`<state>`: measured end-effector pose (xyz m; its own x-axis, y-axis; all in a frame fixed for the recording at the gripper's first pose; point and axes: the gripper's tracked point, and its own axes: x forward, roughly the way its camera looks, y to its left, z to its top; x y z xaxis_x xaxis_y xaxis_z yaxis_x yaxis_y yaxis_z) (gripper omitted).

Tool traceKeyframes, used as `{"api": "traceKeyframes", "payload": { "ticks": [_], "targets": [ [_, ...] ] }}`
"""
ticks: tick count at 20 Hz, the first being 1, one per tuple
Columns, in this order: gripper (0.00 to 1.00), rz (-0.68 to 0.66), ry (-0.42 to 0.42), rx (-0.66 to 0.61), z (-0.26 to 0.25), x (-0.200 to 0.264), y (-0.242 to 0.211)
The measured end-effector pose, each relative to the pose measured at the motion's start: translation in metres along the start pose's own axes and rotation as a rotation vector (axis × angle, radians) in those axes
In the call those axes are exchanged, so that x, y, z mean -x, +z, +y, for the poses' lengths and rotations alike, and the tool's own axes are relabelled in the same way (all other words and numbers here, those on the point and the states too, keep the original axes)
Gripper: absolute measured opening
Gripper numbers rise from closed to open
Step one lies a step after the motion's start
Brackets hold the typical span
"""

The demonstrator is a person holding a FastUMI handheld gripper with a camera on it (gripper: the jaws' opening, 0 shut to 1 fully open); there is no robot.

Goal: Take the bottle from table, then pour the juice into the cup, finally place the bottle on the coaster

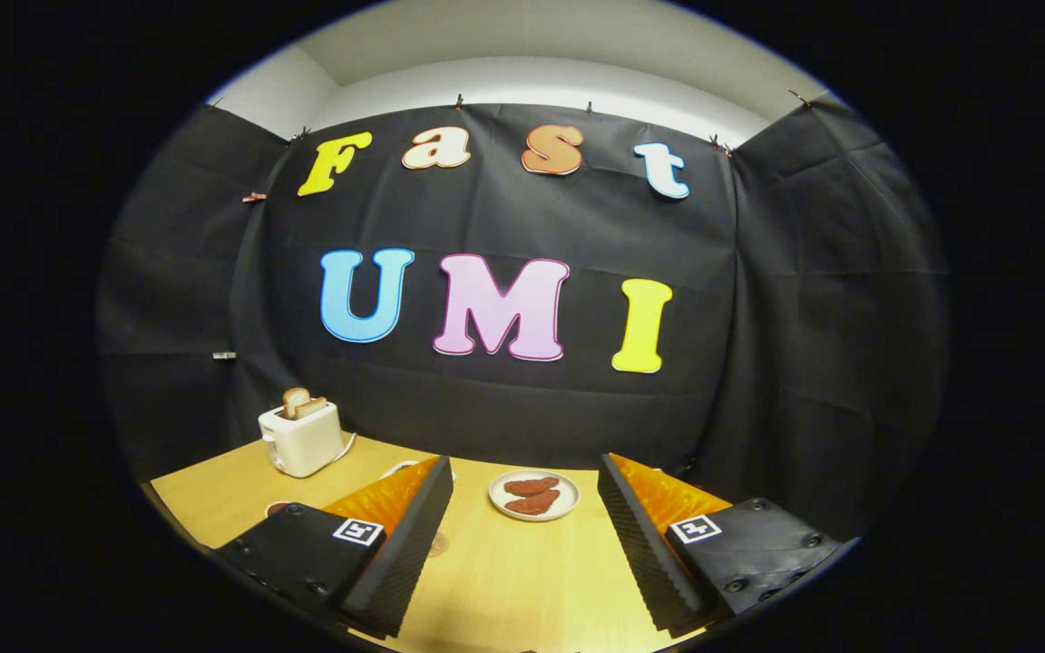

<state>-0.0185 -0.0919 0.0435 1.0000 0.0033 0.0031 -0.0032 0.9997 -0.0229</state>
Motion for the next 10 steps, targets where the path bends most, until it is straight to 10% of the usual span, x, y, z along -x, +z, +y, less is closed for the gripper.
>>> {"api": "traceKeyframes", "payload": {
  "ticks": [10],
  "targets": [
    [0.98,0.005,0.031,-0.023,0.022,0.026,0.005]
  ]
}}
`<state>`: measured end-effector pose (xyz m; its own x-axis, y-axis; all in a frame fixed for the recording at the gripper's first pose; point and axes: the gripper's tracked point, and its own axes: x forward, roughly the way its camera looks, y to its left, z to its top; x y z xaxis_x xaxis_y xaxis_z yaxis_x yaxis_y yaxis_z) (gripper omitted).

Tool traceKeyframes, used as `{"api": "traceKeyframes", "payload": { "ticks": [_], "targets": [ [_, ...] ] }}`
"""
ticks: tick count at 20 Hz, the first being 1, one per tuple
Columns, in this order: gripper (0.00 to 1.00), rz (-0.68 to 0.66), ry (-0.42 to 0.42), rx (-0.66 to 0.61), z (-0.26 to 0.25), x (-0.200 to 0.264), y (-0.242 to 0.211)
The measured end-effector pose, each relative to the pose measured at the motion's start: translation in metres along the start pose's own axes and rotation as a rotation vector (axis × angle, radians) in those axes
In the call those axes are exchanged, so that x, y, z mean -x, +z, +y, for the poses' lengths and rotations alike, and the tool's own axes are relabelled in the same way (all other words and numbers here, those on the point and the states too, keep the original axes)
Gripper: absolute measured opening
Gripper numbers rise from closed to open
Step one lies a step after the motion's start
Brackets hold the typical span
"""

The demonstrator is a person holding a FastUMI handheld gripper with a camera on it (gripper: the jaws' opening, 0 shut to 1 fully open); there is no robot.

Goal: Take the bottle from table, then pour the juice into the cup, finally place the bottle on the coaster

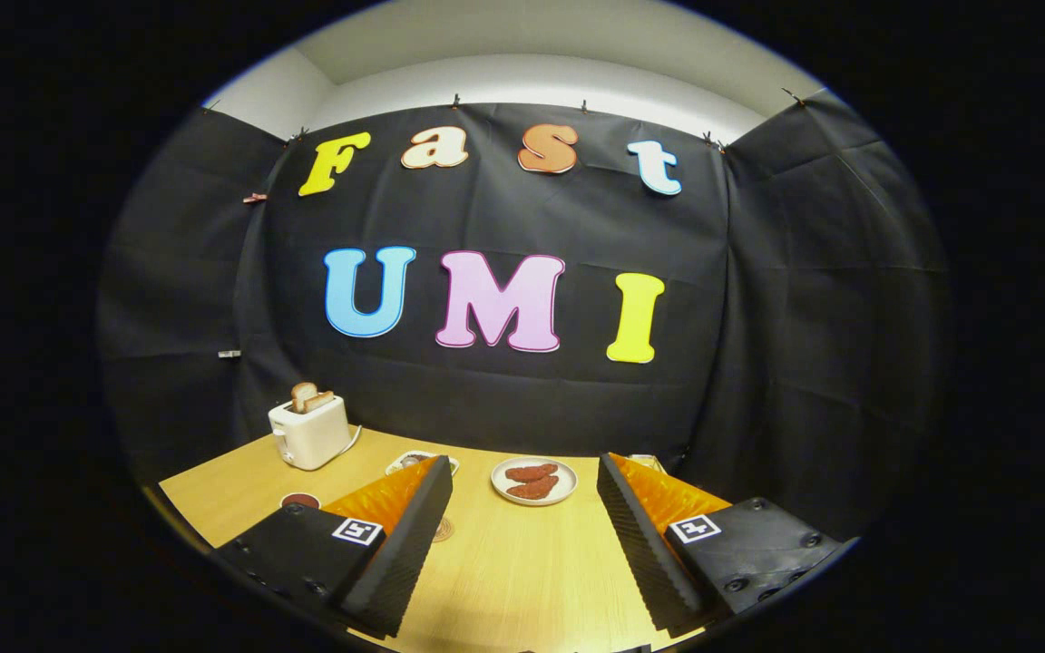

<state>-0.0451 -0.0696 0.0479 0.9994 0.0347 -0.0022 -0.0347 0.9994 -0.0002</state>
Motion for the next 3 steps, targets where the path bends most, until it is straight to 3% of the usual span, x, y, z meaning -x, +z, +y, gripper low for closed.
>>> {"api": "traceKeyframes", "payload": {
  "ticks": [3],
  "targets": [
    [0.98,-0.003,0.020,0.004,0.0126,-0.0001,0.0032]
  ]
}}
